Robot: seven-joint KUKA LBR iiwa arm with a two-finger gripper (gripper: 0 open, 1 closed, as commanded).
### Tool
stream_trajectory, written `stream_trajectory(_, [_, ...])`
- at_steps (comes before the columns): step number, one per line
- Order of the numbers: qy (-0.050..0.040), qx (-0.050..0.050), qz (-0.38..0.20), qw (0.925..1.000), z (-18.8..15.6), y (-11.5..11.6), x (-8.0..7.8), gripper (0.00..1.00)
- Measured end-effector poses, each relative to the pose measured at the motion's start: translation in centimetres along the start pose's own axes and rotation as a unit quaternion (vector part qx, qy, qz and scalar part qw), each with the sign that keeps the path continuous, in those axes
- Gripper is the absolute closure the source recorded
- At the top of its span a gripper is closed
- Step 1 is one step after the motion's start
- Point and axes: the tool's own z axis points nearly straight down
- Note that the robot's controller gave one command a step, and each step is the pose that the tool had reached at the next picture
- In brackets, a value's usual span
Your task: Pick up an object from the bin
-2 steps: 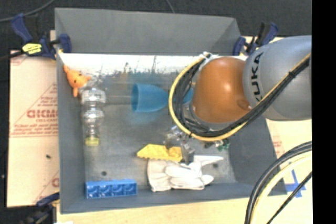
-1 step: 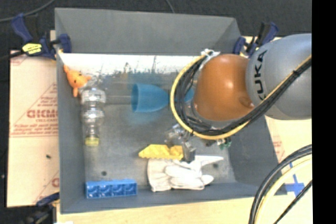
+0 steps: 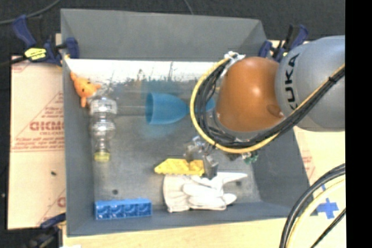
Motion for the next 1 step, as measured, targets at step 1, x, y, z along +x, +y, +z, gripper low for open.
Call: stream_trajectory(1, [0.0008, 0.0, 0.0, 1.0, -0.97, 0.0, 0.02, 1.0])
